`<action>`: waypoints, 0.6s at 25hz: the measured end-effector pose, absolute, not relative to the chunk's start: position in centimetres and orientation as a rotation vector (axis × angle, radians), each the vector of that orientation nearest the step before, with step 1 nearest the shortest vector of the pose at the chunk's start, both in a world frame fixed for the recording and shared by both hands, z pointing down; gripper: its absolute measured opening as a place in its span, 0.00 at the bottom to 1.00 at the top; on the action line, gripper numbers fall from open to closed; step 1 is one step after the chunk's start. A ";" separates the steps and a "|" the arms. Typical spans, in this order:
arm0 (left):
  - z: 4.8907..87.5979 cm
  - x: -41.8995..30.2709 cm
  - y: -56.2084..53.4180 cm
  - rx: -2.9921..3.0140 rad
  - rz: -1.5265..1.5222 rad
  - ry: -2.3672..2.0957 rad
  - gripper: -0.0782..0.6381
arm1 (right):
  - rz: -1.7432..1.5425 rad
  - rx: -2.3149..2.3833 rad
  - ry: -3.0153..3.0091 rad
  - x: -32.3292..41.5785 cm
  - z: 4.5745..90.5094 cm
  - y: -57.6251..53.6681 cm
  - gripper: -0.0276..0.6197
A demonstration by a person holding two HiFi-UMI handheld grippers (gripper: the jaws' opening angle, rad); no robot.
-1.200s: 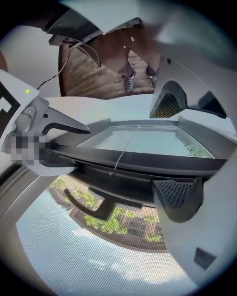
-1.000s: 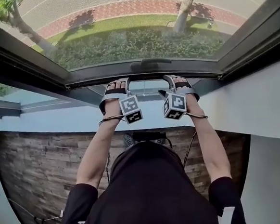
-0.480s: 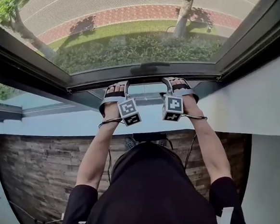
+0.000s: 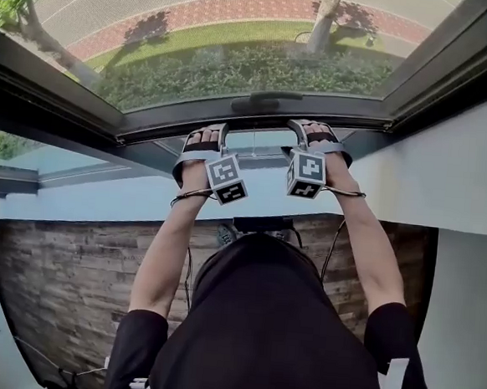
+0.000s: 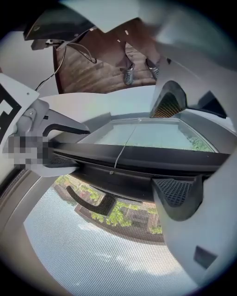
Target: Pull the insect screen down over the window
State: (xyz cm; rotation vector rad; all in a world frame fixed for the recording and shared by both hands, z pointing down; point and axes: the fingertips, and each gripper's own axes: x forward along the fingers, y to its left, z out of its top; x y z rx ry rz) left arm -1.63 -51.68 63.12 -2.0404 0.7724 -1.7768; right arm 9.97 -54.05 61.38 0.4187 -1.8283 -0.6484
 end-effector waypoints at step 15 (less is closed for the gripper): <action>63.3 -1.6 -51.9 -2.116 -1.756 0.822 0.70 | -0.616 0.413 -1.848 9.7 61.3 -54.0 0.52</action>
